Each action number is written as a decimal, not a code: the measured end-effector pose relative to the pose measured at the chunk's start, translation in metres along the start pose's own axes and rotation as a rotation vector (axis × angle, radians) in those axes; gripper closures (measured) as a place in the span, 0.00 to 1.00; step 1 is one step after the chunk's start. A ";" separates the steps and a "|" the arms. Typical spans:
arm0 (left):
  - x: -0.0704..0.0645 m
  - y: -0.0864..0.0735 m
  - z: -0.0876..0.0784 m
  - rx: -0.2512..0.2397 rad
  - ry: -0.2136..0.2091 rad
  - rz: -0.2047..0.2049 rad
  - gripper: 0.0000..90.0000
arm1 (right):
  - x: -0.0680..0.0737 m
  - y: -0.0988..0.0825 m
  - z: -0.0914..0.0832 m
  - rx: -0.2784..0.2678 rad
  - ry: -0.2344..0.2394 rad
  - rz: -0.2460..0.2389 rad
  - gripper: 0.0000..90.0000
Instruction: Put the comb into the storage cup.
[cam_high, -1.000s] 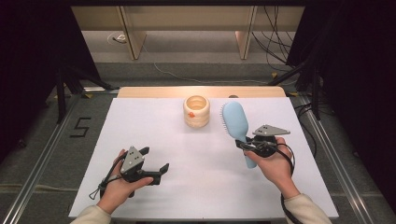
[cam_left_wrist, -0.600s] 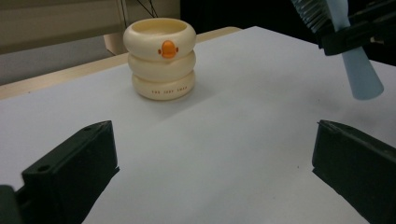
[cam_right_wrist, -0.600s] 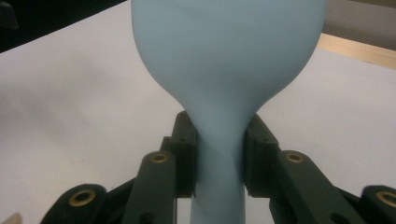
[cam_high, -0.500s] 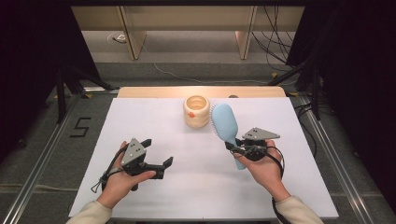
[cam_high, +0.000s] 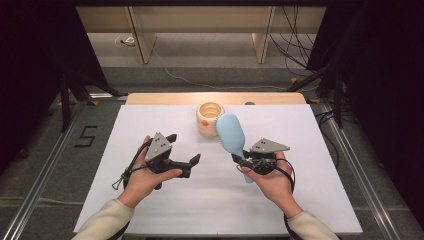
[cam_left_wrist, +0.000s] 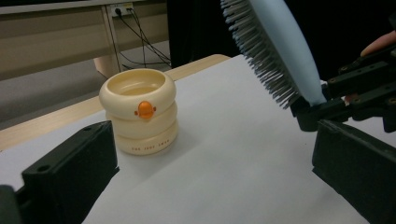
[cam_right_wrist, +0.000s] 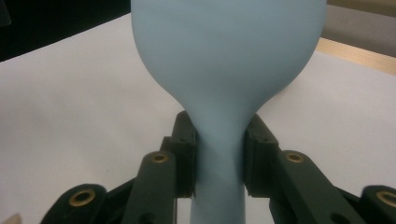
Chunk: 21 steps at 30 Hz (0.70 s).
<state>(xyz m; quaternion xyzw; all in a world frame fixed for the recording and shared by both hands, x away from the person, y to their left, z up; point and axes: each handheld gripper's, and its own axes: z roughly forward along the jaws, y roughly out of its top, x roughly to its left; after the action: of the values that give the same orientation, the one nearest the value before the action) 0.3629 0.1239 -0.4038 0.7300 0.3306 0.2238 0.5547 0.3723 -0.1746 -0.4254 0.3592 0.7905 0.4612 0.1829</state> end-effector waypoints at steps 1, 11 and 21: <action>-0.001 0.002 0.002 -0.003 0.000 0.000 0.00 | 0.002 0.000 0.002 -0.004 0.002 -0.001 0.78; -0.010 0.013 0.017 -0.008 -0.012 0.001 0.00 | 0.007 0.000 0.006 -0.002 0.013 -0.011 0.78; -0.017 0.022 0.028 -0.017 -0.031 -0.006 0.00 | 0.012 0.001 0.011 -0.010 0.022 -0.017 0.78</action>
<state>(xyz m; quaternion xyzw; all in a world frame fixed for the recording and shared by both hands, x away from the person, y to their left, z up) 0.3763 0.0890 -0.3897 0.7276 0.3223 0.2138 0.5666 0.3713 -0.1585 -0.4297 0.3467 0.7930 0.4675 0.1800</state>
